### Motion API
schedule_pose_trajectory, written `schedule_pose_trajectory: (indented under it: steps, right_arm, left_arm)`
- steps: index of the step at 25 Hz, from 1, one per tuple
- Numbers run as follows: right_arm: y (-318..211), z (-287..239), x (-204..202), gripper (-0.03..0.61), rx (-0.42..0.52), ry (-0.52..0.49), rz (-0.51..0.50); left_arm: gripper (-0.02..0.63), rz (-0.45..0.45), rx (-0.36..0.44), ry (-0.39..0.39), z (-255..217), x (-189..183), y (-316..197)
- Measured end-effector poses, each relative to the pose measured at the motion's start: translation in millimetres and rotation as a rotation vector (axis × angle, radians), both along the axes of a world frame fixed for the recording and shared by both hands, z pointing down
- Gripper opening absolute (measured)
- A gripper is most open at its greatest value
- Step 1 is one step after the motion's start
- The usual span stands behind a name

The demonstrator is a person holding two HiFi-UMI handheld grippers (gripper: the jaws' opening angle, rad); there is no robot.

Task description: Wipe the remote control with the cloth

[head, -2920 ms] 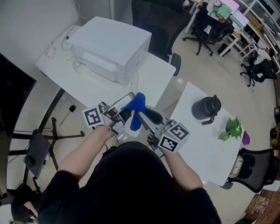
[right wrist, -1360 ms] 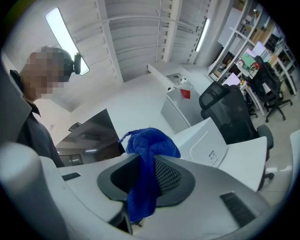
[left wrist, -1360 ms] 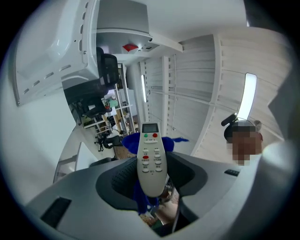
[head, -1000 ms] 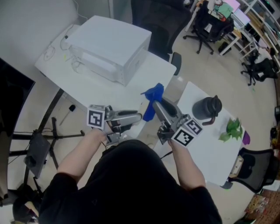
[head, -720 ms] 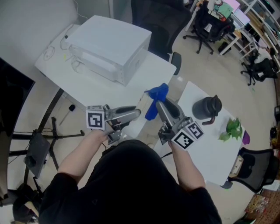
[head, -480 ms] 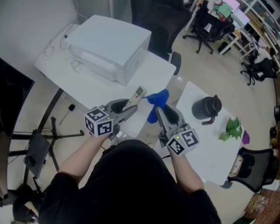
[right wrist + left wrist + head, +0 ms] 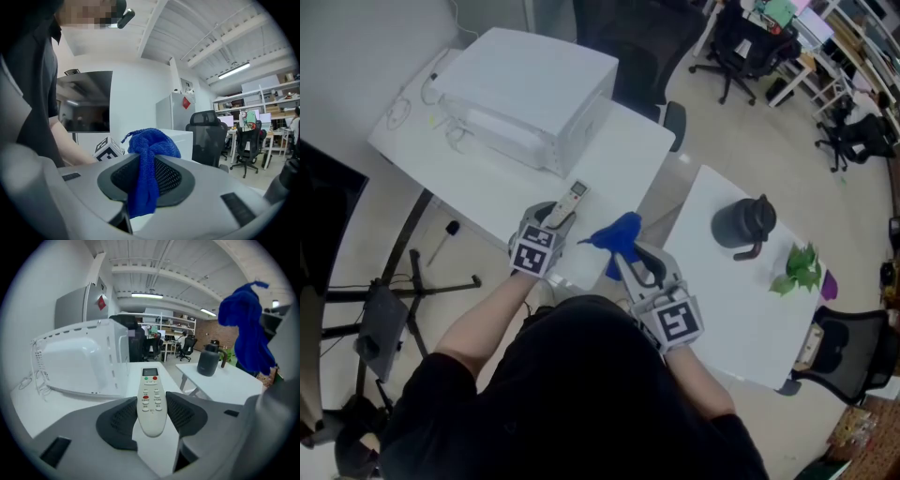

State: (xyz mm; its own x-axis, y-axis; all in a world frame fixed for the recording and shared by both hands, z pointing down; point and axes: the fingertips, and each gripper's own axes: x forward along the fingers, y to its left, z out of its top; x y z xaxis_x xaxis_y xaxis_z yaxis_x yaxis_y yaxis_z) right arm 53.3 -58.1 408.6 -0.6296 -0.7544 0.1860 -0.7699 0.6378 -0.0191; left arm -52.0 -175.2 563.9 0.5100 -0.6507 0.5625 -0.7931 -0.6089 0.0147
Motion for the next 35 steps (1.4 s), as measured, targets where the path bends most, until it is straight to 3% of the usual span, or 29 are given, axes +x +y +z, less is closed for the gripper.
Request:
schedule_pose_trajectory:
  steps: [7,10,17,20,24,26,35]
  right_arm:
    - [-5,5,3,0.101,-0.021,0.024,0.022]
    - [-6,6,2,0.101,-0.029,0.028,0.021]
    - [-8,6,-2,0.101,-0.035,0.043,0.014]
    - [-8,7,-3,0.101,-0.042,0.051,0.015]
    - [-11,11,-3,0.101,-0.044,0.064,0.012]
    - [-15,19,-3,0.103,-0.063,0.088,0.014]
    - [-45,131,-32,0.103,-0.308,0.313,-0.018]
  left_arm:
    - [0.196,-0.100,-0.148,-0.189,94,-61,13]
    - [0.196,-0.113,-0.200,-0.212,114,-68,20]
    - [0.199,-0.140,-0.241,-0.244,132,-74,23]
    - [0.206,-0.147,-0.244,-0.241,132,-74,22]
    - [0.292,-0.155,-0.251,-0.213,130,-76,24]
    - [0.295,-0.162,-0.246,-0.192,126,-78,28]
    - [0.295,-0.208,-0.124,-0.111,74,-99,54]
